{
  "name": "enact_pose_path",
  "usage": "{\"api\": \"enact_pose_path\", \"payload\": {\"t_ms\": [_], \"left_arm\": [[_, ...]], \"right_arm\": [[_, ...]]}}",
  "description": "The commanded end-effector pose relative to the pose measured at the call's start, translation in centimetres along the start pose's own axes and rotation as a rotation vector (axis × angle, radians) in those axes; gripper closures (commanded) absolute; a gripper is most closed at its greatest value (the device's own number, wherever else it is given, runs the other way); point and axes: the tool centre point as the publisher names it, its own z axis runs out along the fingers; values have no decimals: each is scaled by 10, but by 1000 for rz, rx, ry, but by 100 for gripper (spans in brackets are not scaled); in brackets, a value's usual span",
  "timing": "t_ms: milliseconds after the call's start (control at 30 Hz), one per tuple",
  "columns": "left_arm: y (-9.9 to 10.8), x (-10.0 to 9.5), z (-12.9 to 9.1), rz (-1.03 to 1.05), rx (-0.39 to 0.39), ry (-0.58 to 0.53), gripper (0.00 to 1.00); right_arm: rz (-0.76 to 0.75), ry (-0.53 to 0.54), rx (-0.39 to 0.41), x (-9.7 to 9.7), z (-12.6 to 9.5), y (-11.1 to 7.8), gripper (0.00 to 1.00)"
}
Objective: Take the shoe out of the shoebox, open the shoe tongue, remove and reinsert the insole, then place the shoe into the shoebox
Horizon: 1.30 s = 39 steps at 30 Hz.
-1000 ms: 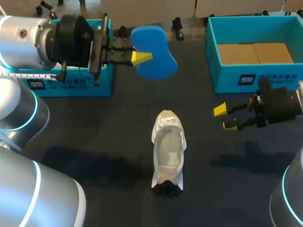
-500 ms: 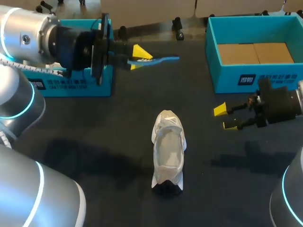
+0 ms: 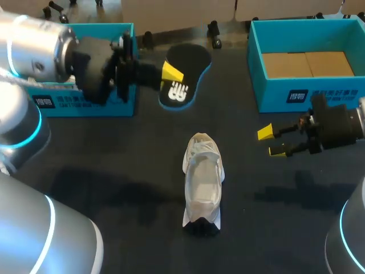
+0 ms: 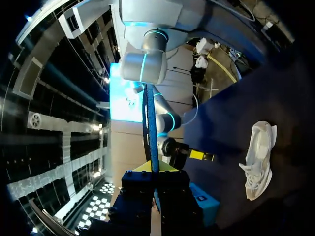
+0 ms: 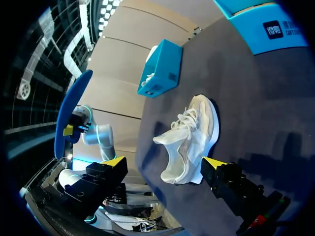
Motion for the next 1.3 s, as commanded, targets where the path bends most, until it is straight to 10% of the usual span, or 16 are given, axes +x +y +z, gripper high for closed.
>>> {"api": "enact_pose_path", "payload": {"t_ms": [33,300,833,1300], "left_arm": [[-7,30,9,52,-56,-115,100],[14,75,8,173,-141,-140,100],[14,75,8,173,-141,-140,100],[37,146,12,237,-171,-55,100]], "right_arm": [[0,-2,0,0,1,0,0],[0,-2,0,0,1,0,0],[0,-2,0,0,1,0,0],[0,-2,0,0,1,0,0]]}}
